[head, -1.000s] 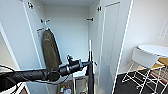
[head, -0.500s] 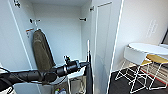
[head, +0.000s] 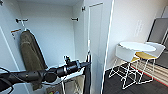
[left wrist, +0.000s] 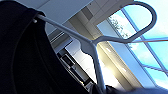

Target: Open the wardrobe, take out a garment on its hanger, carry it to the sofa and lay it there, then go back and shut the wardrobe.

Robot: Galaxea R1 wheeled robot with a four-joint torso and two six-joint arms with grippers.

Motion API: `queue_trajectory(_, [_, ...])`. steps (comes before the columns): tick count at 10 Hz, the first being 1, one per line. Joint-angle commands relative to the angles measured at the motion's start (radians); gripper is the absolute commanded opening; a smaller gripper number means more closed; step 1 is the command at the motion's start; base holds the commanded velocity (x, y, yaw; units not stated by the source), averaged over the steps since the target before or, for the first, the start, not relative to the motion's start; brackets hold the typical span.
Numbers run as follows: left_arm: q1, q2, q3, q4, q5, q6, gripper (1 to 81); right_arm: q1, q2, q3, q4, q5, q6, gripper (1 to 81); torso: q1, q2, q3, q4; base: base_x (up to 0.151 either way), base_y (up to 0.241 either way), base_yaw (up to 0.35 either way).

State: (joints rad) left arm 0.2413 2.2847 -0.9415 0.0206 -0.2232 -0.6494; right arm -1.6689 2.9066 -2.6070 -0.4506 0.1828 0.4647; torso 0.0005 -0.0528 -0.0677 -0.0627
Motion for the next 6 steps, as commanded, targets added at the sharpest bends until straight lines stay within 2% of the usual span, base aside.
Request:
queue_trajectory(1, [-0.159, -0.008, 0.026, 0.039, -0.045, 0.017, 1.0, 0.03, -0.01, 0.003, -0.014, -0.046, -0.001, 81.1, 0.0, 0.0, 0.0, 0.0, 0.0, 0.0, -0.198])
queue_trajectory(6, [-0.159, 0.004, 0.044, 0.047, -0.047, 0.017, 1.0, 0.031, -0.001, 0.003, -0.016, -0.048, -0.001, 81.1, 0.0, 0.0, 0.0, 0.0, 0.0, 0.0, -0.198])
